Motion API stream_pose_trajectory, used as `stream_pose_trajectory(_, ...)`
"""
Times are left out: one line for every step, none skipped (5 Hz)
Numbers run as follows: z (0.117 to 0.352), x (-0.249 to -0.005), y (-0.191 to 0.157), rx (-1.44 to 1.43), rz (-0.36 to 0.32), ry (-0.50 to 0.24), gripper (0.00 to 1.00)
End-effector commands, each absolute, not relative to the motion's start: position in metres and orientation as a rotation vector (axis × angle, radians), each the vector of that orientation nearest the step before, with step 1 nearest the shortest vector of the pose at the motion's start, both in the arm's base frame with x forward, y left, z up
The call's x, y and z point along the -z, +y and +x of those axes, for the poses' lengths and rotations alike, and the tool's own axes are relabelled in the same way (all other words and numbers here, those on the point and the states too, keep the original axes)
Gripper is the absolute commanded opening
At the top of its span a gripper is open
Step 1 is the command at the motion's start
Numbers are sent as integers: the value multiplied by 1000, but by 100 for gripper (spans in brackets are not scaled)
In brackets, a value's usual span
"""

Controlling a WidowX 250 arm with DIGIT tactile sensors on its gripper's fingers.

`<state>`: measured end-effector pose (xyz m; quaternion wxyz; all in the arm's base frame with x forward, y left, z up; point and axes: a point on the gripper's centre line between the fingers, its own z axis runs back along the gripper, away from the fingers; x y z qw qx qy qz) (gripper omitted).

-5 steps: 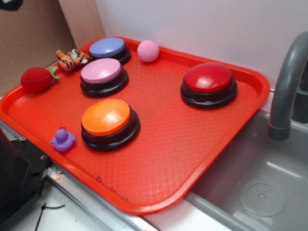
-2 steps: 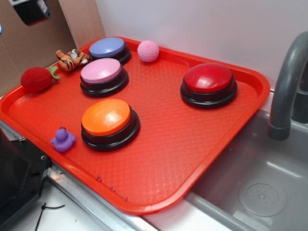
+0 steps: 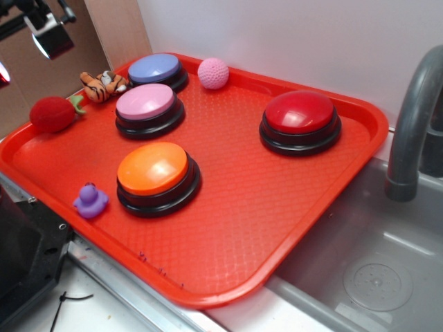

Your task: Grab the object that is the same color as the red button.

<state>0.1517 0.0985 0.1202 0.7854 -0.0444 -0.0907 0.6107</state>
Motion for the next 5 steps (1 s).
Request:
stream_pose_trajectory(158,-82,138,-1461,3,-226,100)
stream_pose_trajectory(161,-61,153,-1499,57,-224,100)
stream_pose_trajectory(160,-51,161,-1522,100,-231,100)
stream_pose_trajectory(161,-39,170,-1540,183,-249,100)
stream_pose_trajectory(161,-33,172,-1541,244,-270,100)
